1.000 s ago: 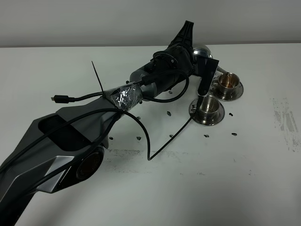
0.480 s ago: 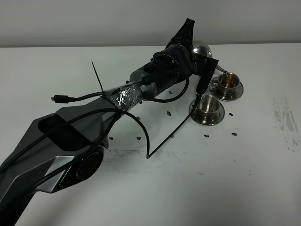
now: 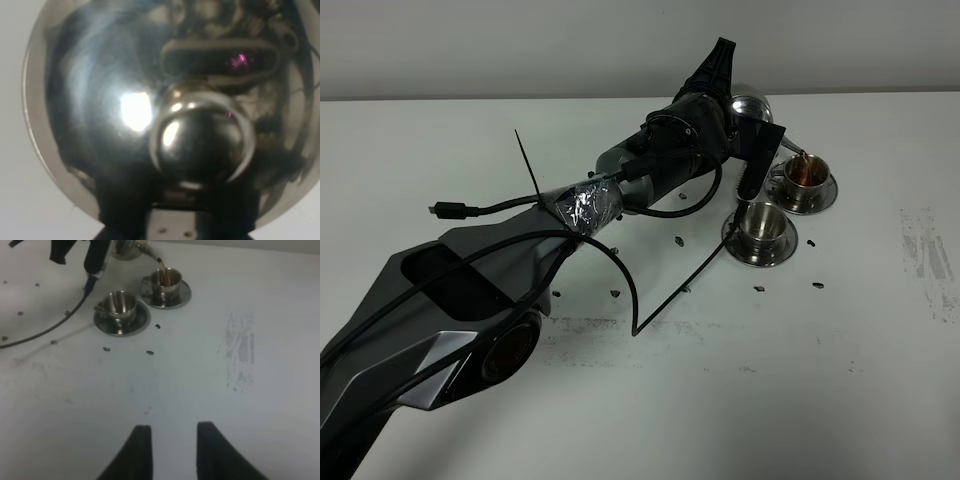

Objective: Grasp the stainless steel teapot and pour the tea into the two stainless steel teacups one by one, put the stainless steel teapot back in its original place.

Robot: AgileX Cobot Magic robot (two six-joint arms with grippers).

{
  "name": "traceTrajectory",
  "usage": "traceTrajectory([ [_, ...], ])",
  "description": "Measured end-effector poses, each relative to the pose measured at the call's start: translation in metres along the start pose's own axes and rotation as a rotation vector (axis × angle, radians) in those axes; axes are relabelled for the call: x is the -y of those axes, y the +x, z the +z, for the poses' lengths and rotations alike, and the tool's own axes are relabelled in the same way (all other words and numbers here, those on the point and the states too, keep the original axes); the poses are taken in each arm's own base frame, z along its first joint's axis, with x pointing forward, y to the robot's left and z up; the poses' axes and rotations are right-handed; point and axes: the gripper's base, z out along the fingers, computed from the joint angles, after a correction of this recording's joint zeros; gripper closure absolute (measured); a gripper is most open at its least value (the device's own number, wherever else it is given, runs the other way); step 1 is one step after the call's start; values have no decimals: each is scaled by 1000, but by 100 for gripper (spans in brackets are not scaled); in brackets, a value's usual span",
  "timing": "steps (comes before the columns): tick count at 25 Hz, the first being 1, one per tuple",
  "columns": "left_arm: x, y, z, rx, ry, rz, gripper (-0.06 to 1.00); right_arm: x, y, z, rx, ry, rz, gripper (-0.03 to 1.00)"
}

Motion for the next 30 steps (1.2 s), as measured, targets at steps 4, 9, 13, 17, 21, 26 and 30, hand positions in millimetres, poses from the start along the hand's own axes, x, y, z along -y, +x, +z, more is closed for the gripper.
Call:
traceTrajectory([
  [4, 0, 0, 0, 2, -3, 1, 77, 0, 0, 0, 0, 0, 0, 73],
  [9, -1, 0, 0, -3, -9, 11, 77, 0, 0, 0, 0, 0, 0, 73],
  [13, -1, 1, 0, -9, -15, 23, 77, 0, 0, 0, 0, 0, 0, 73],
  [17, -1, 1, 0, -11, -15, 24, 77, 0, 0, 0, 0, 0, 0, 73],
  [21, -2, 2, 0, -21, -19, 37, 77, 0, 0, 0, 0, 0, 0, 73],
  [26, -2, 2, 0, -25, -23, 45, 77, 0, 0, 0, 0, 0, 0, 73],
  [30, -3, 3, 0, -32, -30, 59, 77, 0, 0, 0, 0, 0, 0, 73],
])
